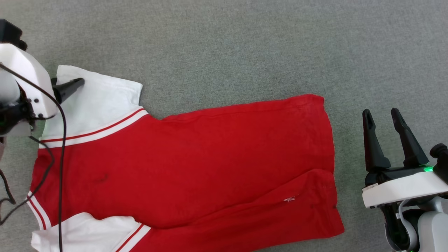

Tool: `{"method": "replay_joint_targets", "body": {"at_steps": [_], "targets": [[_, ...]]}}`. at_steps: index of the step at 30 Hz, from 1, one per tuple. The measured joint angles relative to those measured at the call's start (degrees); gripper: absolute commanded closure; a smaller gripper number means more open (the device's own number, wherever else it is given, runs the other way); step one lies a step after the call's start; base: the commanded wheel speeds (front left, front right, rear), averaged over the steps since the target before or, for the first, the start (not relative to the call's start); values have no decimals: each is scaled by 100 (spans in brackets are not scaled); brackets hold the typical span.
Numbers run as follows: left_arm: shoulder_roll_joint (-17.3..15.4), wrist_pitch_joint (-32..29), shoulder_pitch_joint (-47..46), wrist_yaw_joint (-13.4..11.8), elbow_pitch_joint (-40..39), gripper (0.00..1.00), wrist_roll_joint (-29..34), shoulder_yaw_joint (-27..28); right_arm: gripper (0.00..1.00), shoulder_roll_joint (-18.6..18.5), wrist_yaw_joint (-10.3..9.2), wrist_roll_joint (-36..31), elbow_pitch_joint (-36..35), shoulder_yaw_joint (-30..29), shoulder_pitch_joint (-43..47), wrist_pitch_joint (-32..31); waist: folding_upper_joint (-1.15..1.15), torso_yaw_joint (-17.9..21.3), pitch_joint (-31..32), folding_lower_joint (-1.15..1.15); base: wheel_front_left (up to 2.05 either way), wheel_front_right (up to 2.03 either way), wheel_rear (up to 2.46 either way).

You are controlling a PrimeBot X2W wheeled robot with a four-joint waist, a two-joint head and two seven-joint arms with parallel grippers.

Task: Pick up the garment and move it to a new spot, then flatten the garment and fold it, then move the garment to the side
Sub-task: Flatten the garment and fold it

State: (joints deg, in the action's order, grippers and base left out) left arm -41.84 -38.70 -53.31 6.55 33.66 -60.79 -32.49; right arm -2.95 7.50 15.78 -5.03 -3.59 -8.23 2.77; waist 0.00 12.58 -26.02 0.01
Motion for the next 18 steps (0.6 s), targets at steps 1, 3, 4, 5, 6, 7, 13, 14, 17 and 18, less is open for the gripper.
{"method": "replay_joint_targets", "body": {"at_steps": [1, 3, 4, 5, 6, 7, 13, 14, 17, 18], "targets": [[-4, -90, -34, 1, 45, 0, -14, -20, 0, 1, 0, 18, 21, 12, -5, 21, 0, 13, -31, 0, 0, 0, 0], [-2, -298, -109, 4, 124, 0, -93, -57, 0, 1, 0, 31, 54, 20, -8, 44, 0, 31, -82, -1, 0, 0, 0], [3, -404, -143, 9, 163, 0, -105, -82, 0, 1, 0, 32, 69, 22, -18, 48, 0, 37, -104, -1, 0, 0, 0], [11, -533, -180, 10, 201, 0, -123, -113, 0, 1, 0, 32, 89, 23, -35, 49, 0, 41, -117, -1, 0, 0, 0], [13, -654, -219, 10, 237, 22, -145, -156, 0, 1, 0, 35, 107, 27, -62, 48, 0, 45, -124, -1, 0, 0, 0], [21, -780, -248, 10, 260, 57, -151, -191, 0, 1, 1, 43, 121, 32, -85, 46, 0, 48, -130, -1, 0, 0, 0], [100, -898, -276, 10, 387, 100, -236, -209, 0, 1, 0, 186, 242, 127, -109, -143, 0, 58, -152, -2, 0, 0, 0], [135, -847, -275, 10, 394, 100, -232, -215, 0, 1, 1, 207, 253, 137, -120, -197, 0, 57, -149, -2, 0, 0, 0], [158, -651, -270, 35, 450, 100, -185, -235, 0, 1, 0, 291, 334, 135, -122, -326, 0, 41, -116, -2, 0, 0, 0], [185, -570, -266, 36, 463, 100, -160, -243, 0, 1, 0, 330, 374, 133, -126, -401, 0, 26, -97, -2, 0, 0, 0]]}}
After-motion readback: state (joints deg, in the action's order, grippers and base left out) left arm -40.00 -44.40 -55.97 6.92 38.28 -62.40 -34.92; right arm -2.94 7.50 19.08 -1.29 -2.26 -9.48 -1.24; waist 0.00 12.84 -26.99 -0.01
